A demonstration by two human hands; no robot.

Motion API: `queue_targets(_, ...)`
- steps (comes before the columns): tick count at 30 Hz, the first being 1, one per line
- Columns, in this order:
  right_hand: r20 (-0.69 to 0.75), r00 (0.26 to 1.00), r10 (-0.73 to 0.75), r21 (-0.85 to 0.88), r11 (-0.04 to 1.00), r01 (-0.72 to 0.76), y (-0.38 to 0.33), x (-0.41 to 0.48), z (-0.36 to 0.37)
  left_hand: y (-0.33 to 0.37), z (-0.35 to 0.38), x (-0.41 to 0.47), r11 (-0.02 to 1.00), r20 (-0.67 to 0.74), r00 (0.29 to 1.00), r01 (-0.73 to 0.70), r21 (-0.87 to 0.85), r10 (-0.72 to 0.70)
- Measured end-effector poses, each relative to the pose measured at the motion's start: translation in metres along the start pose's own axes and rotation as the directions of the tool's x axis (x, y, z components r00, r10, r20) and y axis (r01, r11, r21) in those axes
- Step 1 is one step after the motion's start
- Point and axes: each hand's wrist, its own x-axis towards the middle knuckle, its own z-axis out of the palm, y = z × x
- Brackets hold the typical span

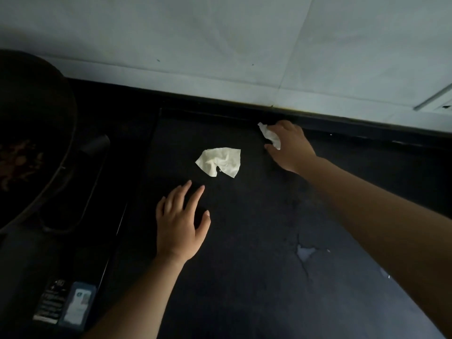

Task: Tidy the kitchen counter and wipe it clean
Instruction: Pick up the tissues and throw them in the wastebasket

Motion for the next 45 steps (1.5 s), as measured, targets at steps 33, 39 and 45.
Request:
queue_targets(33,0.025,0.982,-0.189,0.304,0.937,0.172,-0.080,-0.034,0.048,-0.001,0.005,0.001,1.000,-0.031,0.999,0.023,-0.001,-0.023)
queue_targets(39,-0.027,0.995,-0.096,0.399,0.912,0.099,-0.075,-0.053,0.053,-0.002,0.006,0.002,1.000,-0.027,0.999,0.024,0.013,-0.024)
queue_targets(45,-0.074,0.993,0.089,0.459,0.887,-0.045,-0.079,-0.091,0.055,-0.001,0.006,0.001,1.000,-0.040,0.999,0.000,-0.030,-0.001)
